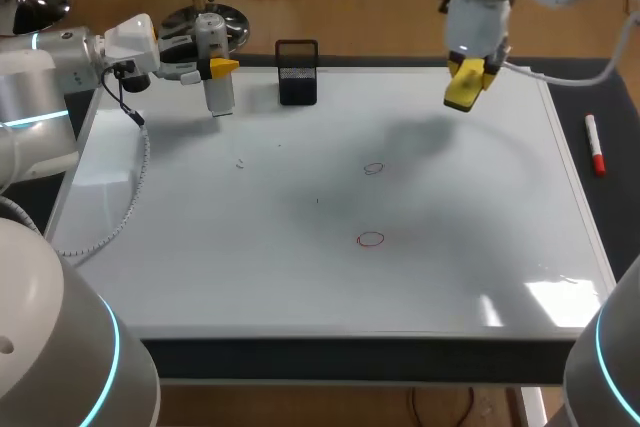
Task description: Pick up the inspection probe, press it on each red-marked spot on the whiteboard one by one, put down the probe, pick up the eraser, and wipe off all the red marks.
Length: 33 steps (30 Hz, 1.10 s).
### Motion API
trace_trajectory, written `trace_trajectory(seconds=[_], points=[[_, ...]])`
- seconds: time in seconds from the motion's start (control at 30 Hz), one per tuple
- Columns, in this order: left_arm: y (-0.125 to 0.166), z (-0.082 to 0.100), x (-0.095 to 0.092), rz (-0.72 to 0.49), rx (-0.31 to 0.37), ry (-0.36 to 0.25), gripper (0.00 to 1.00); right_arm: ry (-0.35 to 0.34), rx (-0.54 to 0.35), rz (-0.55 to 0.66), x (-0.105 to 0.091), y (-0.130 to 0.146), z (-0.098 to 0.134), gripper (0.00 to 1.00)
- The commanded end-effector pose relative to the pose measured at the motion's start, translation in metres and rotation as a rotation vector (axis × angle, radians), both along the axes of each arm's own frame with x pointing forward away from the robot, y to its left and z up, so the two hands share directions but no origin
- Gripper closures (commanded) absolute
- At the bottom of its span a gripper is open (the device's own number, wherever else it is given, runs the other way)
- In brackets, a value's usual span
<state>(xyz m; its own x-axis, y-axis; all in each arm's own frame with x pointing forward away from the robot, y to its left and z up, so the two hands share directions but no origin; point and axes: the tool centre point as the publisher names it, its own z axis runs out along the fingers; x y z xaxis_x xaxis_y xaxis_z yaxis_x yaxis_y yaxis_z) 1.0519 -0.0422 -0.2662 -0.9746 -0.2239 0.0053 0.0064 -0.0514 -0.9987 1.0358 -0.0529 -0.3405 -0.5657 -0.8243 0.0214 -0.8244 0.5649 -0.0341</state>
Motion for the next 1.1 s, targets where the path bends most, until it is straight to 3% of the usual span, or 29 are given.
trace_trajectory(seconds=[0.03,0.4,1.1], points=[[0.000,0.000,0.000,0.000,-0.002,-0.002,1.00,-0.002,0.014,-0.020,0.002,-0.014,0.001,1.00],[0.000,0.000,0.000,0.000,-0.002,-0.002,1.00,-0.010,0.020,-0.071,0.008,-0.033,0.004,1.00],[-0.001,0.002,-0.001,-0.001,-0.003,-0.005,1.00,-0.027,0.016,-0.079,0.007,-0.033,0.010,1.00]])
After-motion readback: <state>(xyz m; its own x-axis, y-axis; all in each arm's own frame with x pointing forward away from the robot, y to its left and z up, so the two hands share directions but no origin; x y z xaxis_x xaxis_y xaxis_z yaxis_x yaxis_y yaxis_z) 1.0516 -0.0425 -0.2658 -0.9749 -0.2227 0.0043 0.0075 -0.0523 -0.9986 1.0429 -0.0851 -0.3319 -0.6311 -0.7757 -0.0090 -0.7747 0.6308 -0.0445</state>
